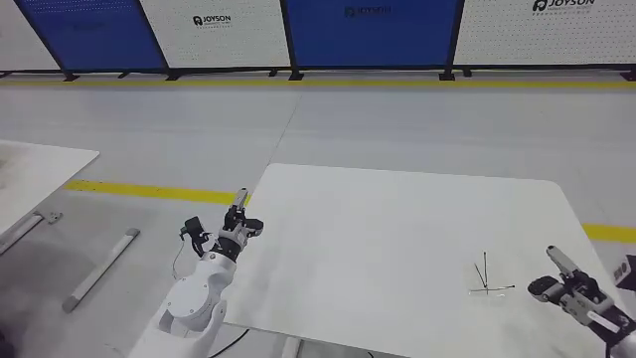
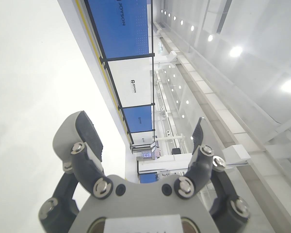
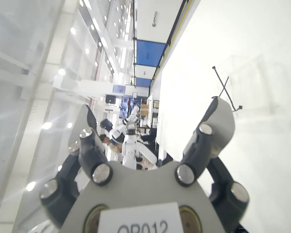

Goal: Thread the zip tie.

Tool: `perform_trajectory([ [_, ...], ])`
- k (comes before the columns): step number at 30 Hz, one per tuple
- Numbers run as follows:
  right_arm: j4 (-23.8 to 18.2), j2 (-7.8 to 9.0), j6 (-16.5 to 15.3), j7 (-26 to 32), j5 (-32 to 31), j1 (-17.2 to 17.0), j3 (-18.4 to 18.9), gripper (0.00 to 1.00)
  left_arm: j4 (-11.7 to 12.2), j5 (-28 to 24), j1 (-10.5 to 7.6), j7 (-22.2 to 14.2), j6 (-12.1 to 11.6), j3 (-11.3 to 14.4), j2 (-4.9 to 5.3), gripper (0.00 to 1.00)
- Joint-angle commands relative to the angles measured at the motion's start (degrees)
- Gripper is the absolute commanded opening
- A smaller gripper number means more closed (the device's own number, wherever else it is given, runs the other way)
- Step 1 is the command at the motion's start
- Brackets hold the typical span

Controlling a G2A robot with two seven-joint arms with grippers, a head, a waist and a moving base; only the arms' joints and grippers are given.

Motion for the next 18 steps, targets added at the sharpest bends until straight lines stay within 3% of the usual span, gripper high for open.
perform_trajectory([
  [1,0.74,0.57,1.81,5.65,-1.76,1.99,0.07,1.00,0.00,0.00,0.00,0.00,0.00,0.00,0.00,1.00],
  [4,2.63,1.42,4.35,11.47,-5.05,5.95,-1.02,1.00,0.00,0.00,0.00,0.00,0.00,0.00,0.00,1.00],
  [9,9.42,2.74,8.63,21.26,-8.54,14.94,-4.13,1.00,0.00,0.00,0.00,0.00,0.00,0.00,0.00,1.00],
  [18,9.42,2.74,8.63,21.26,-8.54,14.94,-4.13,1.00,0.00,0.00,0.00,0.00,0.00,0.00,0.00,1.00],
])
